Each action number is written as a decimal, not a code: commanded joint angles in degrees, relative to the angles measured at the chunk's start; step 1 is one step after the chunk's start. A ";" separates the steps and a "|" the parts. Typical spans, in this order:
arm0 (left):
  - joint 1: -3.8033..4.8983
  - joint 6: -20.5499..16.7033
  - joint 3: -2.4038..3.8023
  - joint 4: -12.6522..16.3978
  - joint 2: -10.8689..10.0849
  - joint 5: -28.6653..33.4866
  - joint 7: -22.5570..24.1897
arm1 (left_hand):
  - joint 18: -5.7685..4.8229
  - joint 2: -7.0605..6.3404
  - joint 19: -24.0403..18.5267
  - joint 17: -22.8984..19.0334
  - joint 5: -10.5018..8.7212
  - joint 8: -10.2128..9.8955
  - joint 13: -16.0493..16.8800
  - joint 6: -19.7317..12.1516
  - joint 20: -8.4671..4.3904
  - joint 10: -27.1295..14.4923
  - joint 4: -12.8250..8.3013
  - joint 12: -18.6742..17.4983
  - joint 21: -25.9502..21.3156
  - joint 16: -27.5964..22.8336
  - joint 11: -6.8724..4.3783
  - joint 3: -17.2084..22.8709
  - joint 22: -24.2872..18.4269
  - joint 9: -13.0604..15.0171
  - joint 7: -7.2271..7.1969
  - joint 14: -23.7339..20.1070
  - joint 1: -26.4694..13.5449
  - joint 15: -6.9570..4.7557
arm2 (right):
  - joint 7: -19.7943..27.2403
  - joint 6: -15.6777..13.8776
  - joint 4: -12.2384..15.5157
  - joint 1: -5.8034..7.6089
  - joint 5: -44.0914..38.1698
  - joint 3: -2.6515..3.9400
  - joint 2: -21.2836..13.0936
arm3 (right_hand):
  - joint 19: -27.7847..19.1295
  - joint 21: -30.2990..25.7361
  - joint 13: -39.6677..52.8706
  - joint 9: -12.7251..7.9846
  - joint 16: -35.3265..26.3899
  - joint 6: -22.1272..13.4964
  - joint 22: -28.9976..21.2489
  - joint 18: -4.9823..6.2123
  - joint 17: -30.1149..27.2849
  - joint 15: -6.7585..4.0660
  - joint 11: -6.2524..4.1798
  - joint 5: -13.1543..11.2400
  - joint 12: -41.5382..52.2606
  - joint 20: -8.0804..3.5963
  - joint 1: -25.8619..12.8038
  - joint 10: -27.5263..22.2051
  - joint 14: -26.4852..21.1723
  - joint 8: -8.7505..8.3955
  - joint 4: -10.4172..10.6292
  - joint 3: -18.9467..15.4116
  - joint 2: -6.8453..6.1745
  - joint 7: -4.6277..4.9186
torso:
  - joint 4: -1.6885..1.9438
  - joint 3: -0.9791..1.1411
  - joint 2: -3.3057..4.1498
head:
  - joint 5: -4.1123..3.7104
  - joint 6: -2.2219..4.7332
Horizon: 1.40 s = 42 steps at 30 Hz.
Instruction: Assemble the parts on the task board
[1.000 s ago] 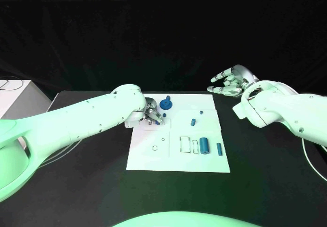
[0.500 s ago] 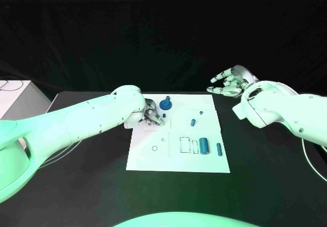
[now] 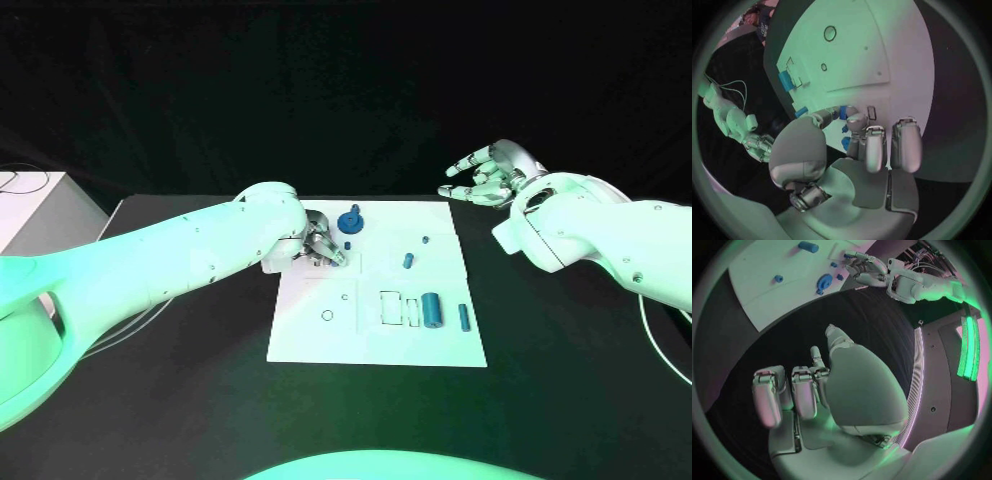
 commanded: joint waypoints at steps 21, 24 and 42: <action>-0.29 -2.38 0.38 1.97 -1.59 0.58 0.18 | -0.23 -3.06 -2.18 13.66 -0.64 -2.91 -4.33 -2.24 0.80 -4.15 6.44 -1.98 -1.77 -0.73 1.38 -11.26 -0.61 -0.54 1.37 5.48 2.72 1.02 | 0.59 -0.07 -0.02 -0.15 -0.16 0.02 -0.24 | 6.11 0.13 13.16 0.05 -0.19 -0.04 15.06 -0.39 13.27 -0.07 -0.06 0.16 -0.23 -0.05 -0.77 3.96 5.73 0.22 0.13 0.19 0.06 0.05 | 0.01 0.01 -0.06 | 0.02 0.27; -0.29 -2.34 0.43 2.40 -1.88 0.65 0.18 | -0.23 -3.05 -2.18 13.66 -0.66 -2.92 -4.29 -2.24 0.81 -4.14 6.50 -1.95 -1.77 -0.72 1.38 -11.34 -0.61 -0.54 1.37 5.48 2.73 1.02 | 0.59 -0.07 -0.04 -0.17 -0.15 0.02 -0.26 | 6.11 0.13 13.16 0.05 -0.19 -0.04 15.06 -0.39 13.27 -0.07 -0.06 0.16 -0.23 -0.05 -0.77 3.96 5.73 0.22 0.13 0.19 0.06 0.05 | 0.02 0.01 -0.08 | 0.01 0.27; -0.27 -6.81 1.57 7.61 -5.72 4.06 0.54 | 0.45 -1.28 -4.30 11.02 -0.39 -8.48 -11.38 -5.74 1.99 -9.59 6.90 -6.05 -3.78 -2.44 3.23 -15.23 -3.62 -3.99 3.50 4.25 4.72 2.57 | 0.61 -0.16 -0.08 -0.35 -0.03 0.02 -0.64 | 6.11 0.13 13.14 0.04 -0.18 -0.18 15.06 -0.39 13.31 -0.07 -0.04 0.15 -0.25 -0.05 -0.99 3.94 5.74 0.18 0.14 0.15 0.04 0.07 | 0.03 0.02 -0.07 | 0.01 0.67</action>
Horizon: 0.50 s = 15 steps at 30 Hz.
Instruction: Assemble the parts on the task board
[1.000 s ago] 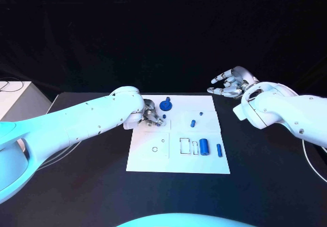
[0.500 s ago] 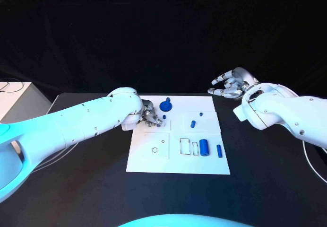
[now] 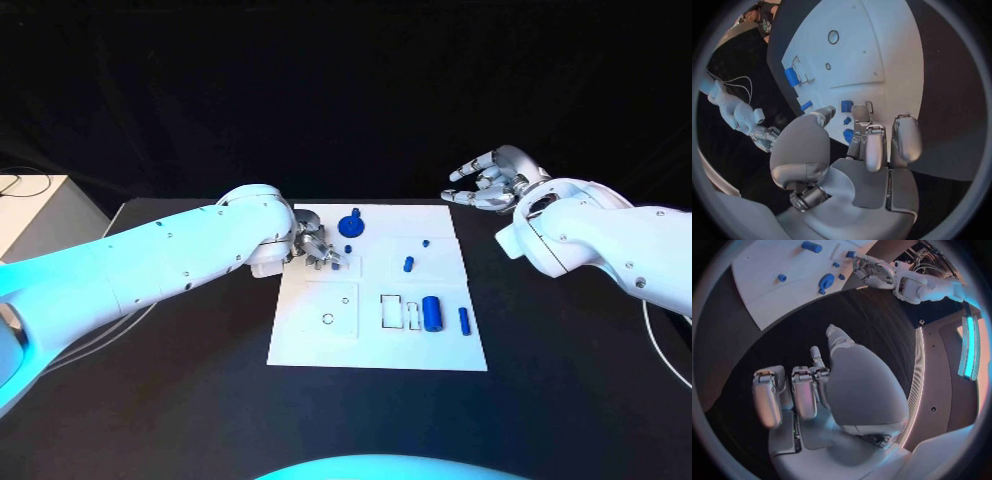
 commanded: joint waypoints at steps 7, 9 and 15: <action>0.00 -9.27 0.53 3.56 -2.11 7.64 1.13 | 0.86 1.93 -1.47 9.62 0.75 -9.27 -5.06 -3.30 1.88 -4.10 0.01 -2.85 -1.50 -1.03 2.52 -3.06 -1.95 -8.22 2.97 3.46 3.60 2.48 | 0.48 -0.02 0.06 -0.13 -0.13 0.02 -0.31 | 6.11 0.13 13.16 0.06 -0.19 -0.20 15.08 -0.39 13.30 -0.06 -0.04 0.15 -0.26 -0.05 -0.51 3.93 5.74 0.17 0.14 0.14 0.12 0.07 | -0.02 0.03 0.08 | -0.13 0.29; -0.06 -11.13 0.53 4.26 -2.62 8.69 1.25 | 0.90 2.32 -1.54 9.41 0.89 -9.91 -5.38 -3.06 2.13 -4.14 -0.03 -3.04 -1.62 -1.15 2.71 -3.19 -2.08 -9.17 3.17 3.36 4.29 2.69 | 0.47 -0.02 0.06 -0.14 -0.13 0.02 -0.37 | 6.11 0.13 13.16 0.06 -0.19 -0.20 15.08 -0.39 13.30 -0.06 -0.04 0.15 -0.26 -0.05 -0.51 3.93 5.74 0.17 0.14 0.14 0.12 0.07 | 0.02 0.05 0.07 | -0.11 0.33; -0.86 -15.58 0.50 6.48 -4.20 10.44 1.44 | 0.95 3.05 -1.59 9.02 1.18 -13.38 -6.50 -4.41 2.93 -4.54 -0.01 -3.60 -1.84 -1.31 3.71 -3.47 -2.27 -13.40 4.38 3.17 6.69 3.55 | 0.43 -0.04 0.02 -0.23 -0.13 0.01 -0.49 | 6.11 0.13 13.20 0.06 -0.19 -0.25 15.08 -0.39 13.29 -0.06 -0.03 0.15 -0.21 -0.05 -0.62 3.98 5.73 0.16 0.14 0.14 0.13 0.07 | 0.14 0.14 0.04 | -0.13 0.28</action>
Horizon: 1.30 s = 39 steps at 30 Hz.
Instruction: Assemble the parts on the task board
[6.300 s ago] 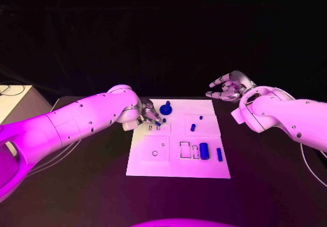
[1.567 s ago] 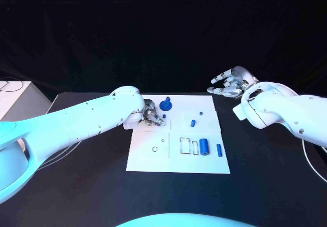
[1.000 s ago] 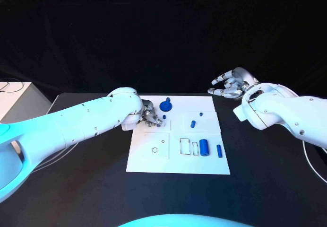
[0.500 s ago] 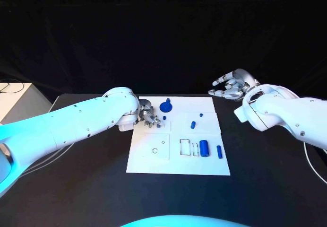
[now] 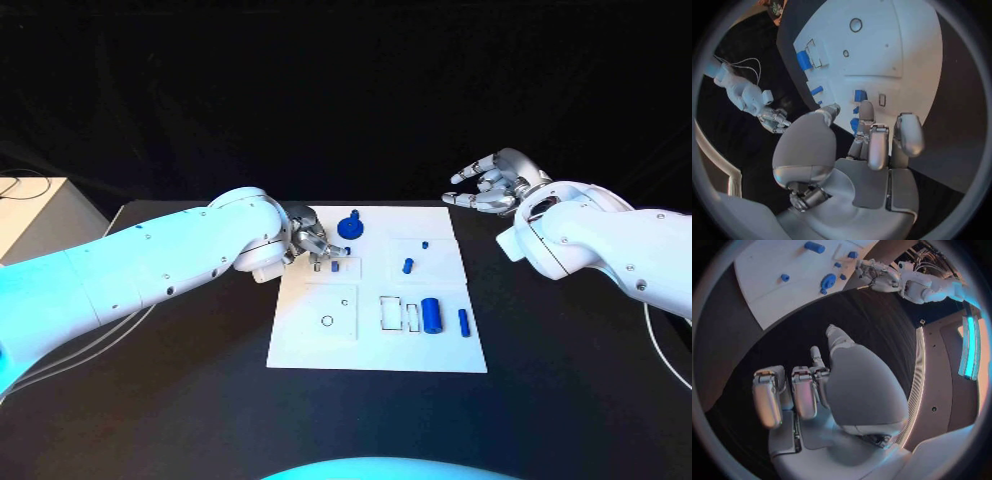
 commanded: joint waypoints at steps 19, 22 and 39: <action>-4.34 -13.22 -0.04 3.37 -1.00 -2.85 0.60 | 0.83 0.15 0.89 8.56 0.37 -0.32 -2.16 2.83 0.46 0.70 0.24 -1.16 0.00 -0.37 0.11 2.34 0.51 -6.34 -0.12 3.24 2.58 0.32 | 0.34 0.01 0.02 -0.40 -0.16 0.01 -0.42 | 6.11 0.13 13.18 0.06 -0.20 -0.28 15.09 -0.39 13.26 -0.06 -0.03 0.16 -0.24 -0.05 -0.65 3.95 5.73 0.15 0.13 0.14 0.13 0.08 | -0.19 -0.06 0.02 | 0.28 0.25; -4.43 -13.00 -0.05 3.08 -0.81 -3.43 0.48 | 0.72 0.09 1.27 8.76 0.33 1.25 -2.31 3.72 0.16 1.02 0.23 -0.97 0.28 -0.22 -0.28 2.57 0.96 -6.19 -0.59 3.39 1.64 -0.01 | 0.34 0.02 0.01 -0.42 -0.16 0.01 -0.43 | 6.11 0.13 13.18 0.06 -0.20 -0.28 15.09 -0.39 13.26 -0.06 -0.03 0.16 -0.24 -0.05 -0.65 3.95 5.73 0.15 0.13 0.14 0.13 0.08 | -0.23 -0.03 0.01 | 0.33 0.27; -4.53 -7.41 -0.03 1.24 0.26 -5.06 -0.09 | 0.23 -0.50 2.78 10.49 0.28 10.69 -1.60 4.98 -1.32 3.34 0.00 1.67 1.61 0.89 -2.26 5.17 3.17 -2.96 -2.90 4.24 2.16 -1.72 | 0.20 0.25 0.06 -0.46 -0.16 0.01 -0.60 | 6.11 0.13 13.18 0.06 -0.20 -0.28 15.09 -0.39 13.26 -0.06 -0.03 0.16 -0.24 -0.05 -0.65 3.95 5.73 0.15 0.13 0.14 0.13 0.08 | -0.13 -0.10 0.16 | -0.05 -0.07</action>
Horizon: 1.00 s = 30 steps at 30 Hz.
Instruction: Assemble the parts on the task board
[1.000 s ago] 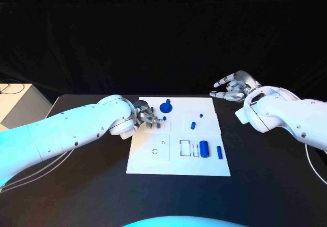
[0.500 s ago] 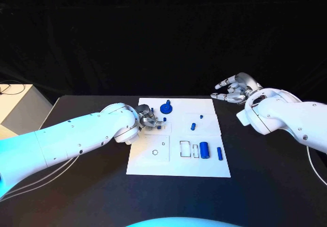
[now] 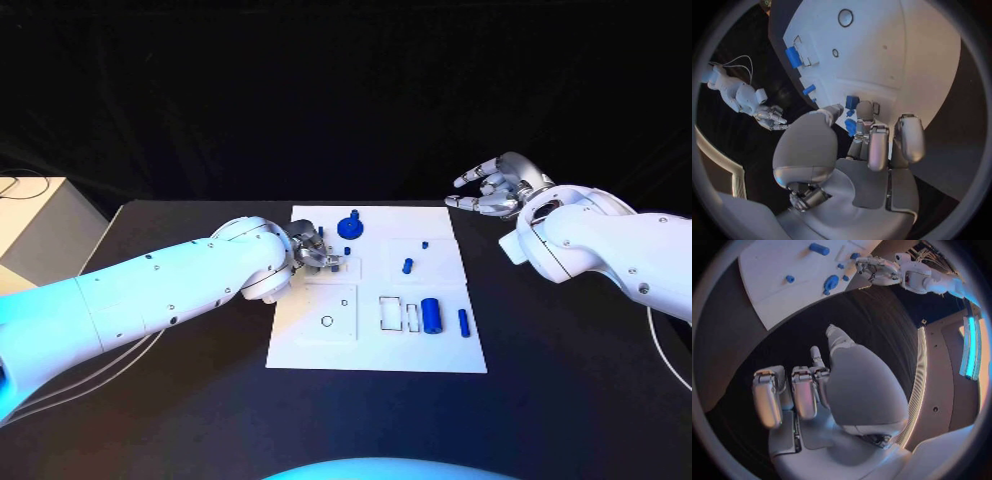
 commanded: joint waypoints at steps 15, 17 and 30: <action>-0.04 4.04 0.05 -0.56 1.37 -1.23 -0.07 | -0.86 -1.63 1.03 11.08 -0.02 4.30 2.60 0.00 -0.74 1.28 -0.01 2.50 1.04 0.80 -0.66 0.74 1.25 1.82 -1.25 4.36 0.29 -1.03 | 0.25 0.37 0.07 -0.04 -0.21 0.02 -0.07 | 6.11 0.13 13.18 0.07 -0.22 -0.41 15.06 -0.39 13.22 -0.05 -0.02 0.20 -0.21 -0.04 -0.75 3.99 5.72 0.13 0.07 0.20 0.18 0.09 | 0.03 0.01 -0.02 | -0.18 -0.29; -0.04 4.13 0.05 -0.62 1.39 -1.25 -0.08 | -0.85 -1.64 1.01 11.13 0.03 4.64 2.75 -0.20 -0.79 1.23 -0.14 2.65 1.02 0.83 -0.74 1.04 1.23 1.93 -1.33 4.38 0.83 -1.08 | 0.24 0.37 0.06 -0.04 -0.21 0.02 -0.07 | 6.11 0.13 13.18 0.07 -0.22 -0.41 15.06 -0.39 13.22 -0.05 -0.02 0.20 -0.21 -0.04 -0.75 3.99 5.72 0.13 0.07 0.20 0.18 0.09 | 0.04 0.02 -0.05 | -0.20 -0.33; -0.03 4.73 0.07 -1.30 1.59 -1.49 -0.19 | -0.89 0.11 1.06 11.18 0.25 6.19 3.00 -1.31 -1.10 0.94 -0.39 3.08 1.12 0.87 -1.09 5.87 1.46 1.93 -1.69 4.39 4.40 -1.41 | 0.21 0.45 0.04 -0.09 -0.21 0.02 -0.11 | 6.11 0.13 13.18 0.07 -0.22 -0.41 15.06 -0.39 13.22 -0.05 -0.02 0.20 -0.21 -0.04 -0.75 3.99 5.72 0.13 0.07 0.20 0.18 0.09 | -0.02 0.03 -0.05 | -0.20 -0.44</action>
